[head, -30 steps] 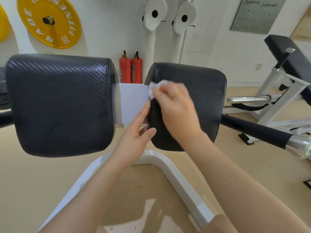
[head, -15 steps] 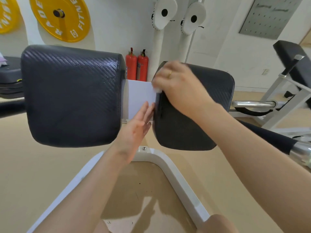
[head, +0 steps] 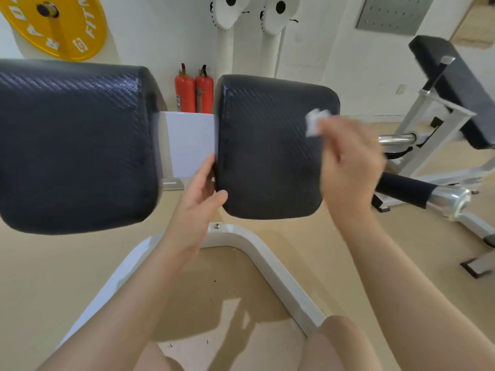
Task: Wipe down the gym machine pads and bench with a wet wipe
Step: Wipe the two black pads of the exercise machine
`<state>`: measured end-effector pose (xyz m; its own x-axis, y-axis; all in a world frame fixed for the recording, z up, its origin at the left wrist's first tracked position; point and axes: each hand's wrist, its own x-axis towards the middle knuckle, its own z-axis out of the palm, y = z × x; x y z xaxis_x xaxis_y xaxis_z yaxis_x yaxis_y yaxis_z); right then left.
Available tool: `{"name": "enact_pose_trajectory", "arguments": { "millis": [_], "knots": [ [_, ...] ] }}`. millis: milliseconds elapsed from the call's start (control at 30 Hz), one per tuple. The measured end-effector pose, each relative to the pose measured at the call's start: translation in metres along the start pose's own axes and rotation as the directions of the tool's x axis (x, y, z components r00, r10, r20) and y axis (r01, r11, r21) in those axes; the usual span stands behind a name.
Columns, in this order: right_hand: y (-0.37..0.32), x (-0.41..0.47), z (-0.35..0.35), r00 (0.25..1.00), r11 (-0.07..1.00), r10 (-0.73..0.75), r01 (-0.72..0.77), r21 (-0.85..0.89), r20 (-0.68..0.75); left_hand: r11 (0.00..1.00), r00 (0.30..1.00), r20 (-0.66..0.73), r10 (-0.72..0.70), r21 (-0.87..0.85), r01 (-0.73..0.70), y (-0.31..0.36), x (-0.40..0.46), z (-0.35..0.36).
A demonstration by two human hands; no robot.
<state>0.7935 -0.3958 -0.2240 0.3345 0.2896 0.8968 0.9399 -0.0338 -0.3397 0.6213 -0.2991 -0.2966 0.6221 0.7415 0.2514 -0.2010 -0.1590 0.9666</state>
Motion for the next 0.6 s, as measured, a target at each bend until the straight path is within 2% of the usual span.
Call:
{"name": "enact_pose_trajectory", "arguments": {
  "millis": [67, 133, 300, 433, 467, 533, 600],
  "knots": [
    [0.017, 0.013, 0.000, 0.967, 0.980, 0.200, -0.195, 0.049, -0.156, 0.999, 1.000, -0.019, 0.007, 0.044, -0.006, 0.001, -0.001, -0.001],
    [0.026, 0.014, 0.006, 0.946, 0.949, 0.309, -0.300, 0.102, -0.099, 0.995, 1.000, -0.010, 0.012, 0.097, -0.011, 0.001, -0.001, -0.002],
    [0.034, -0.052, 0.002, 0.963, 0.969, 0.235, -0.242, 0.042, 0.134, 0.989, 0.999, -0.041, 0.032, 0.143, -0.025, 0.000, -0.002, 0.004],
    [0.036, -0.129, -0.012, 0.908, 0.976, 0.173, -0.211, 0.061, 0.382, 0.991, 0.991, -0.125, 0.042, 0.135, -0.025, -0.003, -0.005, 0.013],
    [0.038, -0.135, -0.015, 0.901, 0.976, 0.164, -0.208, 0.067, 0.402, 0.990, 0.990, -0.137, 0.040, 0.139, -0.021, -0.003, -0.005, 0.014],
    [0.039, -0.123, -0.016, 0.927, 0.966, 0.211, -0.245, 0.077, 0.309, 0.989, 0.987, -0.150, 0.050, 0.145, -0.028, -0.003, -0.004, 0.015],
    [0.039, -0.090, -0.013, 0.958, 0.958, 0.259, -0.271, 0.091, 0.124, 0.990, 0.986, -0.156, 0.050, 0.140, -0.028, -0.004, -0.004, 0.016]
  ]
}}
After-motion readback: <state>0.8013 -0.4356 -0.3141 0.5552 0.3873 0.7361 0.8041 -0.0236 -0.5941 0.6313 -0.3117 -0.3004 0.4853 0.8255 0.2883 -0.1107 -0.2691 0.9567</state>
